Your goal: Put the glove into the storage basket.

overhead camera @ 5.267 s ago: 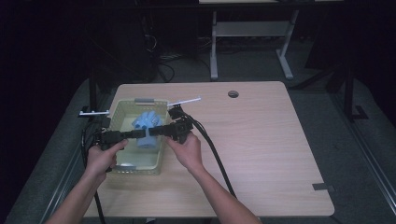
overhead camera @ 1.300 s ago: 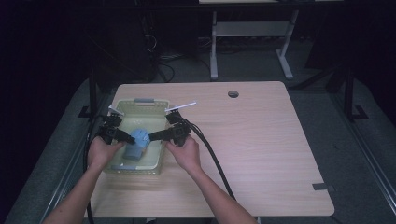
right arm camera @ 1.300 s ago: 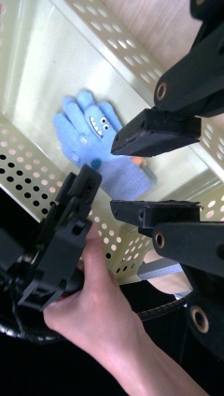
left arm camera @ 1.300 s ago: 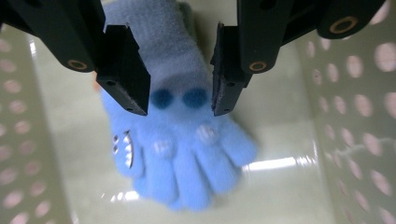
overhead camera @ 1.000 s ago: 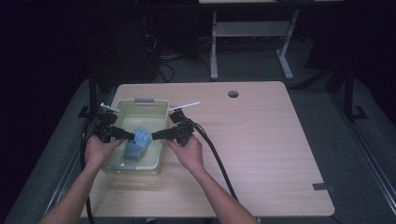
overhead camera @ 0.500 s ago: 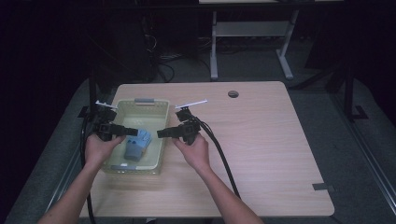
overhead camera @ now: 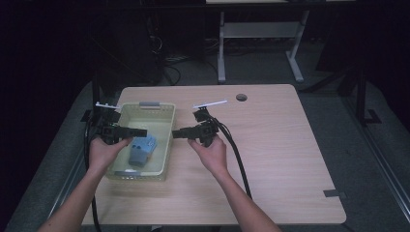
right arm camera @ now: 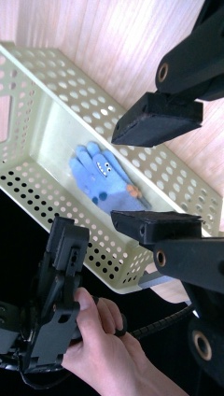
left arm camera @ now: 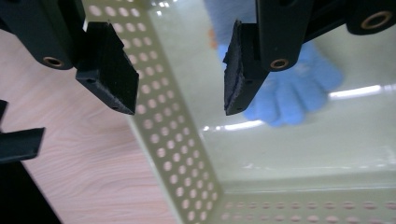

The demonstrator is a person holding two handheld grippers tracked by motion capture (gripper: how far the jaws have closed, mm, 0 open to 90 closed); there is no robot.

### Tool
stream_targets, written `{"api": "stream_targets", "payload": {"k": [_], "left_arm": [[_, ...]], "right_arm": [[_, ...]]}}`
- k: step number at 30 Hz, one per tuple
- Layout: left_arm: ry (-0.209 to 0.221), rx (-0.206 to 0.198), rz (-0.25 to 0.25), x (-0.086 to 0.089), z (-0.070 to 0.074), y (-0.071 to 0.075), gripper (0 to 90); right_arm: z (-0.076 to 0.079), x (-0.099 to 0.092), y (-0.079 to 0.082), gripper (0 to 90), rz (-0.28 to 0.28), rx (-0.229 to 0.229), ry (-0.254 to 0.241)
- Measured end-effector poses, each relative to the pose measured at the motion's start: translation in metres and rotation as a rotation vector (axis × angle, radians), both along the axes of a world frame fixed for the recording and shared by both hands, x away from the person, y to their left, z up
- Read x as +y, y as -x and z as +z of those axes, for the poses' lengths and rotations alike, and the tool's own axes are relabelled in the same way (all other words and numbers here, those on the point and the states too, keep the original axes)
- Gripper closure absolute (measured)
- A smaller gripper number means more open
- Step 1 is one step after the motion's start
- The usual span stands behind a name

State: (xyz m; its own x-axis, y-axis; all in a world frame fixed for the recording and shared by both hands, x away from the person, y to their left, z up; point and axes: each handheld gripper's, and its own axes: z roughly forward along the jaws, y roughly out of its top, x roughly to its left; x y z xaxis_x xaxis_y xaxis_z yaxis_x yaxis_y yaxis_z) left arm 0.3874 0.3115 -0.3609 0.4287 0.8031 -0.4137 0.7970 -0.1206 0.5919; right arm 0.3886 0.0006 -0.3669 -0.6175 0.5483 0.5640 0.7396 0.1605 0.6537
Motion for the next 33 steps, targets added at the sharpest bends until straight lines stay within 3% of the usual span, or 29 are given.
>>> {"api": "stream_targets", "payload": {"k": [14, 27, 33], "left_arm": [[0.038, -0.030, -0.030, -0.018, 0.009, 0.001, 41.9], [0.059, -0.061, -0.088, -0.041, 0.014, 0.002, 39.7], [0.097, -0.073, -0.094, -0.051, 0.015, 0.003, 38.5]], "right_arm": [[0.004, -0.029, 0.001, 50.7, -0.032, -0.004, -0.001], [0.008, -0.055, 0.003, 48.3, -0.067, 0.000, -0.003], [0.008, -0.071, 0.004, 46.7, -0.091, 0.000, -0.006]]}}
